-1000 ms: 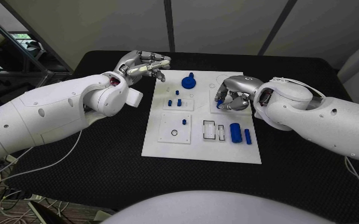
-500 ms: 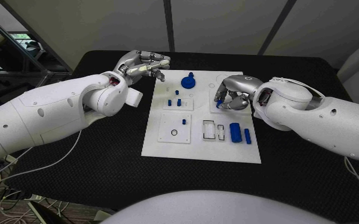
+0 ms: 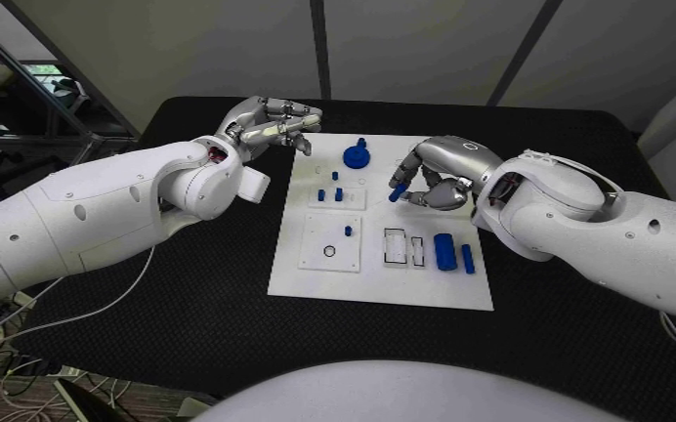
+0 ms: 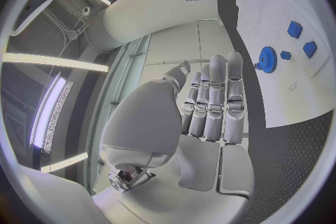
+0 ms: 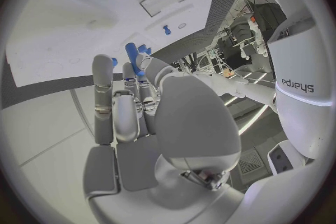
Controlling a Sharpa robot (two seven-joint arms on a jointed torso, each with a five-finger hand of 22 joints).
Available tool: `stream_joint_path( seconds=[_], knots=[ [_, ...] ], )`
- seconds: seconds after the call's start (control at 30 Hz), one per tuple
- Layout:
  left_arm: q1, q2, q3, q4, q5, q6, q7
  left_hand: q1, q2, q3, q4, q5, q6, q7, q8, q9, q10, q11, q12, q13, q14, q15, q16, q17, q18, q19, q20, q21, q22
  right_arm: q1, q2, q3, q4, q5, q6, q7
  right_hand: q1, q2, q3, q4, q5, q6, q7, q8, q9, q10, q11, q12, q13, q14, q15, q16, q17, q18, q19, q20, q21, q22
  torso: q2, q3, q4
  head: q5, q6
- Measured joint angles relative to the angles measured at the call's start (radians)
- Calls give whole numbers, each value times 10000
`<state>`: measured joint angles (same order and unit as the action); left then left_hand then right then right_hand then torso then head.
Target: Assemble the parts on the task board
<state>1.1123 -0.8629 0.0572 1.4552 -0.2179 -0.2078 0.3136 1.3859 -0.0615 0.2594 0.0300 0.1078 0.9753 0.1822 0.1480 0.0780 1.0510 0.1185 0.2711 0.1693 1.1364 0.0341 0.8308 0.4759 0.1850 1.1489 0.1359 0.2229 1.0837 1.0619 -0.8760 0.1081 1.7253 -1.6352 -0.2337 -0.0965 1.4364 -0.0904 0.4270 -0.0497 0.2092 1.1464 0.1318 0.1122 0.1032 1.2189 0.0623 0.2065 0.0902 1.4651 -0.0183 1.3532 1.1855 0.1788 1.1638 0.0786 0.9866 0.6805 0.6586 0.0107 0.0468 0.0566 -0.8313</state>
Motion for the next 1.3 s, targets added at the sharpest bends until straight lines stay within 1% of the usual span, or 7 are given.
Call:
stream_joint_path(
  seconds=[0.23, 0.47, 0.63, 0.83, 0.9, 1.1, 1.3],
  knots=[
    [-8, 23, 0, -19, 0, -4, 1, 3, -3, 0, 0, 0, 0, 0, 0, 0, -22, -22, 0, -1, 0, 0, 0, 0, 1, 0, 0, 0, 0, 3, 201, 2, 544, 270, -237, 203, 0, 0, 26, -28, 54, -4, -2, -2, -2, -1, 0, -19, 8, 0, 1, 0, 12, 0, 0, 0, 0, 18, -4, -12, -1, 25, 5],
    [-12, 43, 0, -64, 0, -29, 29, 80, -2, 27, -27, 0, 0, -1, 0, 0, -36, -36, 0, -1, 0, 0, 0, 1, -1, 0, 0, 0, 1, 3, 937, -40, 503, 489, -220, 350, 0, 0, 26, -28, 55, -8, -4, -23, -5, 0, 0, -20, 7, 0, 1, 0, -1, 0, -1, 0, 0, 17, 1, -21, 24, 102, -15],
    [-14, 70, 0, -79, 1, -51, 42, 80, -2, 27, -27, 0, 1, -1, 0, 0, -36, -36, 0, -2, 0, 0, 0, 1, 0, -1, 0, 0, 1, -32, 1348, -433, 300, 589, -175, 446, 0, 0, 26, -28, 54, -21, -16, -51, -1, -1, 0, -35, 7, 0, 1, 0, -6, -1, -1, 0, 0, 16, 14, -16, 29, 236, -81],
    [-14, 88, 0, -85, 1, -66, 53, 80, -2, 28, -27, 0, 0, -1, 0, 0, -36, -37, 0, -2, 0, 0, 0, 1, 0, -1, 1, 0, 1, -140, 1690, -650, 76, 608, -104, 521, 13, -14, 25, -28, 97, -26, -19, -59, 7, 0, 0, -36, 4, 0, 1, 0, -6, 0, -1, 0, 0, 16, 14, -18, 10, 401, -198],
    [-14, 93, 0, -84, 1, -71, 60, 80, -2, 28, -27, 0, 0, -1, 0, 0, -35, -37, 0, -2, 0, 0, 0, 0, -1, -1, 1, 0, 1, -160, 1785, -759, -23, 596, -69, 529, 13, -14, 25, -28, 98, -27, -20, -60, 7, -1, 0, -36, 3, 0, 1, 0, -6, 0, -1, 0, 0, 16, 13, -19, 4, 463, -255],
    [-14, 97, 0, -68, 1, -86, 83, 80, -2, 27, -27, 0, 0, -1, 0, 0, -35, -37, 0, -3, 0, 0, 0, 1, 0, -1, 1, 0, 2, -236, 1971, -915, -284, 483, 56, 532, 11, -16, 24, -27, 99, -5, 3, -89, 7, -1, 1, -36, 2, 0, 1, 0, -18, -1, -2, 0, 0, 15, 8, -25, 4, 552, -333],
    [-14, 93, 1, -63, 1, -99, 100, 80, -2, 27, -27, 0, 1, -1, 0, 0, -35, -36, 0, -3, 0, 0, 0, 1, 0, -1, 1, 0, 2, -302, 2097, -958, -428, 325, 125, 501, 10, -17, 23, -26, 99, -4, 4, -116, 4, -2, 2, -37, 12, 0, 1, 0, -20, 0, -2, 0, 0, 15, 7, -16, 4, 604, -369]
  ],
)
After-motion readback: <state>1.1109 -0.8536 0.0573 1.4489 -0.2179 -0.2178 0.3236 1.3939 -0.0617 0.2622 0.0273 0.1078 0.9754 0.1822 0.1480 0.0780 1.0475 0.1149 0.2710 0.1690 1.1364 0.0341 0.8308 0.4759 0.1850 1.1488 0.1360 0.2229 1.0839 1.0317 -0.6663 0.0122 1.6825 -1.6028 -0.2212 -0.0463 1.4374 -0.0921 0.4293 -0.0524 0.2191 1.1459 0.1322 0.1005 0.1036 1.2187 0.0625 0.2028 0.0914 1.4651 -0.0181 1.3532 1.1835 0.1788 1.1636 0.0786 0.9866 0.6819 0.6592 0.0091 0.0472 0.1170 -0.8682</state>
